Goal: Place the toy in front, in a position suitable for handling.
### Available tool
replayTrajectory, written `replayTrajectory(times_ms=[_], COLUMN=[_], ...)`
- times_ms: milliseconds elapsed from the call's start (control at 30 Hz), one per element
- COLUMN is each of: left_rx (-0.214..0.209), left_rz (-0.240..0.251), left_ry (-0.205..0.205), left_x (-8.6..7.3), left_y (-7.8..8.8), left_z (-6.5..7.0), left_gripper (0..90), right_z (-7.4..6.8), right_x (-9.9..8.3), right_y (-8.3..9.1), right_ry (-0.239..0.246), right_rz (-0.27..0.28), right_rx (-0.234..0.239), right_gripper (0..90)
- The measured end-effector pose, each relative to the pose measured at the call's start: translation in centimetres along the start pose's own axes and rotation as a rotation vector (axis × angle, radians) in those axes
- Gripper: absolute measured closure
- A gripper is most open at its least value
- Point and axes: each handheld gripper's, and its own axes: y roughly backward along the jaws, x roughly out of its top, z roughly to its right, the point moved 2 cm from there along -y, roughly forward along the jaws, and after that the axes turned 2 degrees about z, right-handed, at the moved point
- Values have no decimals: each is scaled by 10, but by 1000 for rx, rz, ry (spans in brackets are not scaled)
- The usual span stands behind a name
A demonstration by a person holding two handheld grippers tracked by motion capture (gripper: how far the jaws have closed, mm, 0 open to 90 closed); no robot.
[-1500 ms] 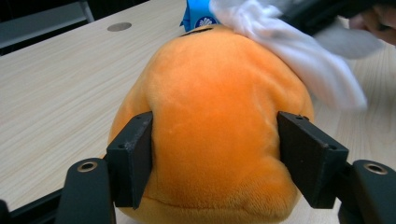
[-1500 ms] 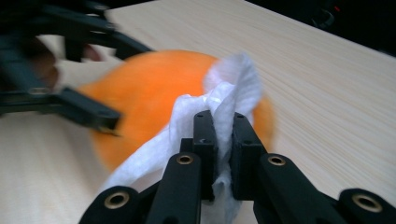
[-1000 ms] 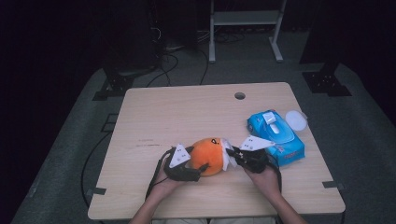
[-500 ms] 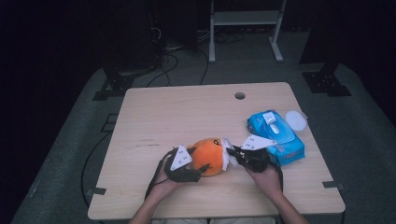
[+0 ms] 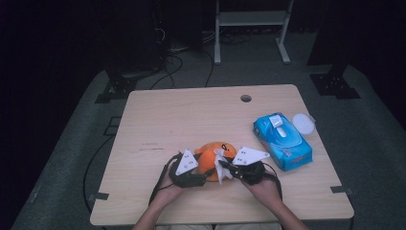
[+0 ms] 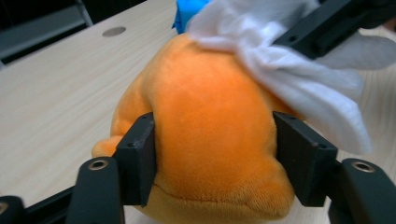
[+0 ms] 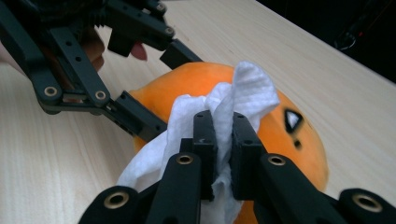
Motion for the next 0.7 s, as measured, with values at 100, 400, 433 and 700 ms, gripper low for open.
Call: replayTrajectory(times_ms=[100, 400, 433, 700], left_rx=[-17, 12, 4, 0], left_rz=[7, -17, -9, 4], left_ry=[0, 191, 145, -59], left_x=[0, -9, -7, 4], left_y=[2, -3, -1, -1], left_z=[-2, -16, -14, 8], left_gripper=[360, 123, 240, 333], right_z=[11, 28, 21, 5], right_x=[-2, -13, -8, 6], right_y=[5, 8, 6, 4], right_ry=[-34, -84, -60, 16], right_rz=[2, -16, -14, -4], right_rx=[-14, -64, -51, -32], right_gripper=[824, 824, 824, 823])
